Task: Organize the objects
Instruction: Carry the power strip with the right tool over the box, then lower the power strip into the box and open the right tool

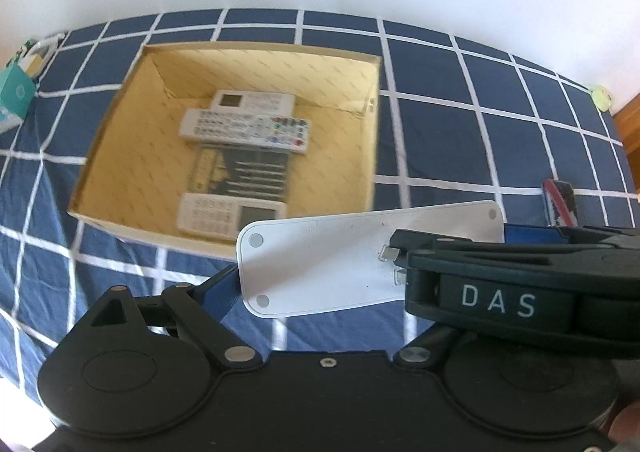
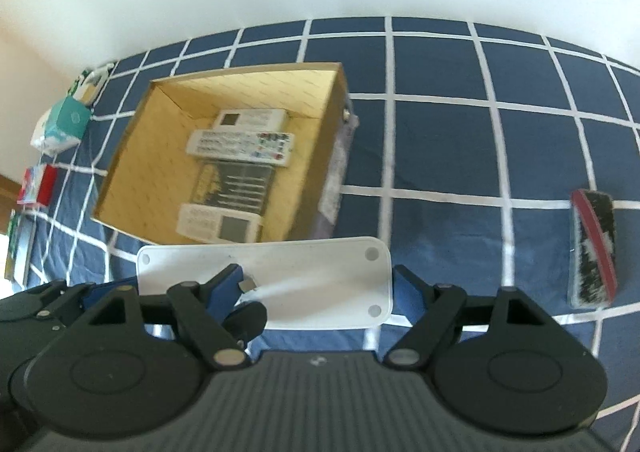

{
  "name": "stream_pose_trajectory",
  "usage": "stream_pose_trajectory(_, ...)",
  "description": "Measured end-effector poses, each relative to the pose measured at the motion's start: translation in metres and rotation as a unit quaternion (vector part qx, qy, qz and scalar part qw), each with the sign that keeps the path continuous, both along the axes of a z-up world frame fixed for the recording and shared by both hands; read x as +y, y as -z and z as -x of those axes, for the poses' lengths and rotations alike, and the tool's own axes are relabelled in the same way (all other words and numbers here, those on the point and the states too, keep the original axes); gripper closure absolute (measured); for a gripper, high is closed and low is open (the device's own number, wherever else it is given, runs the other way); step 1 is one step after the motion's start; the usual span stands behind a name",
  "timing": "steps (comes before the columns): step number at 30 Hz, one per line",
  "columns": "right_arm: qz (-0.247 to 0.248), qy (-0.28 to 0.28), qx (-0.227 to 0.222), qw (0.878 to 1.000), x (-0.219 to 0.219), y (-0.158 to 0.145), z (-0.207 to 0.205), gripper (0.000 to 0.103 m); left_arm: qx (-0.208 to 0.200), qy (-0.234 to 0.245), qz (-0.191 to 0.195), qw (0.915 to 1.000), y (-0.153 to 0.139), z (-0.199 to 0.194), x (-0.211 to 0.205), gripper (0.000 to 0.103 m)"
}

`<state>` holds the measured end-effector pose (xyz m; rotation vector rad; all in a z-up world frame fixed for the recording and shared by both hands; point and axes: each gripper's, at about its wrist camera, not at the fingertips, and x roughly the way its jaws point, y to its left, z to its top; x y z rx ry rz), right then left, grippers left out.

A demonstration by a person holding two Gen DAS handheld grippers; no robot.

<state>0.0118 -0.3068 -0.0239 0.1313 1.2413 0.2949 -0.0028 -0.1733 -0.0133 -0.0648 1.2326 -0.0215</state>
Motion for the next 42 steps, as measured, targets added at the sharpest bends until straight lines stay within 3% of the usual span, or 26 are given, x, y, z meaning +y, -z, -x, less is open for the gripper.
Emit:
stream_pose_trajectory(11, -0.004, 0.036, -0.001, 0.999, 0.061, 0.000, -0.008, 0.023, -0.001, 0.033, -0.001, 0.9995, -0.001, -0.027, 0.060, 0.013)
stream_pose_trajectory(23, 0.000, 0.032, 0.012, 0.999, 0.115, 0.017, -0.069, 0.023, 0.015, 0.028, 0.003, 0.9995, 0.017, -0.098, 0.110, 0.013)
stream_pose_trajectory(42, 0.000, 0.063, 0.068, 0.996, 0.145, 0.101, -0.185, 0.023, 0.070, 0.062, -0.003, 0.9956, 0.096, -0.214, 0.131, 0.013)
